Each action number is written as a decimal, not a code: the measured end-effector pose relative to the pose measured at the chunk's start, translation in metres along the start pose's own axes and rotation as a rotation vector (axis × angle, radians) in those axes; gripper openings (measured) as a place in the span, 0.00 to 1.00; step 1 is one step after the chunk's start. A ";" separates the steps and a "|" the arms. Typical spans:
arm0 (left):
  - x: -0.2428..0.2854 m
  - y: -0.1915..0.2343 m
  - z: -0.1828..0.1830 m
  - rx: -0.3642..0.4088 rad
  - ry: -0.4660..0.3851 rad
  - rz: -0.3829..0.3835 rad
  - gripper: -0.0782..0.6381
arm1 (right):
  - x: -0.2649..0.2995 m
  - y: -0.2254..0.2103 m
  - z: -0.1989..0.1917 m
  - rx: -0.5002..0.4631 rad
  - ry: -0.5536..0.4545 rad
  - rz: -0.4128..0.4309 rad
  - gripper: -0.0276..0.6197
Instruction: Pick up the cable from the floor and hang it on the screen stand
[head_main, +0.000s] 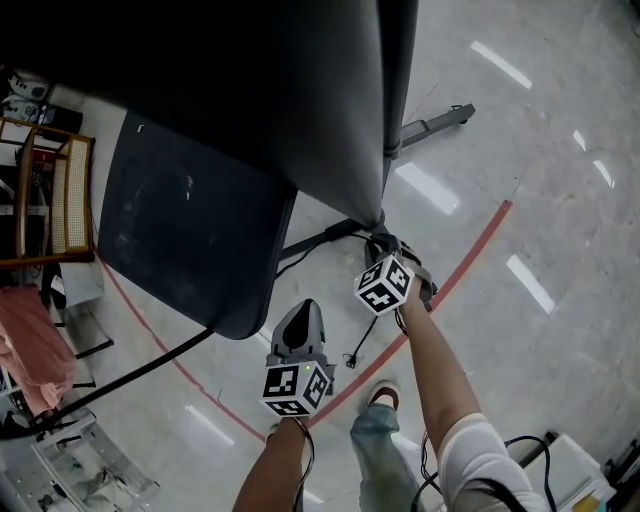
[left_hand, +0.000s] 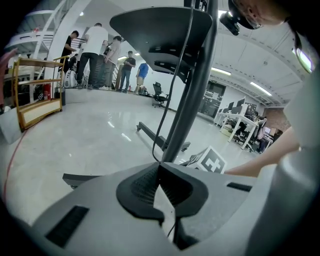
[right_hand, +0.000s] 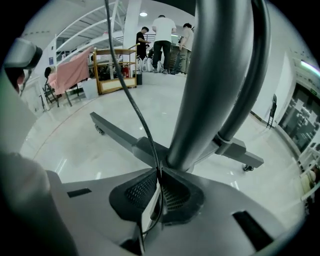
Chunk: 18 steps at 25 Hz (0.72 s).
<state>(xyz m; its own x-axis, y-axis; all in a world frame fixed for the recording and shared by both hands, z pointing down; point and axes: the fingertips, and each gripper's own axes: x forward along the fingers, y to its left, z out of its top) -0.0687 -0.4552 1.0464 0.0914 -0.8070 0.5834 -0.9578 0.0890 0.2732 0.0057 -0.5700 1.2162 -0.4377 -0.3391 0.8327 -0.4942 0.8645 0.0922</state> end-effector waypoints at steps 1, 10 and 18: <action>0.000 0.001 0.000 -0.001 0.000 0.001 0.11 | -0.002 -0.002 0.000 0.016 -0.005 -0.001 0.10; -0.016 -0.026 -0.005 -0.007 0.036 -0.050 0.11 | -0.066 -0.010 -0.003 0.219 -0.101 0.036 0.08; -0.072 -0.081 0.010 0.012 0.052 -0.148 0.11 | -0.197 0.018 -0.001 0.266 -0.295 0.035 0.07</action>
<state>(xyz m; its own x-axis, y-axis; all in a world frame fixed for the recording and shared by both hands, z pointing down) -0.0004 -0.4103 0.9751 0.2450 -0.7797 0.5763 -0.9361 -0.0354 0.3501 0.0844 -0.4873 1.0542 -0.6357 -0.4364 0.6367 -0.6351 0.7645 -0.1102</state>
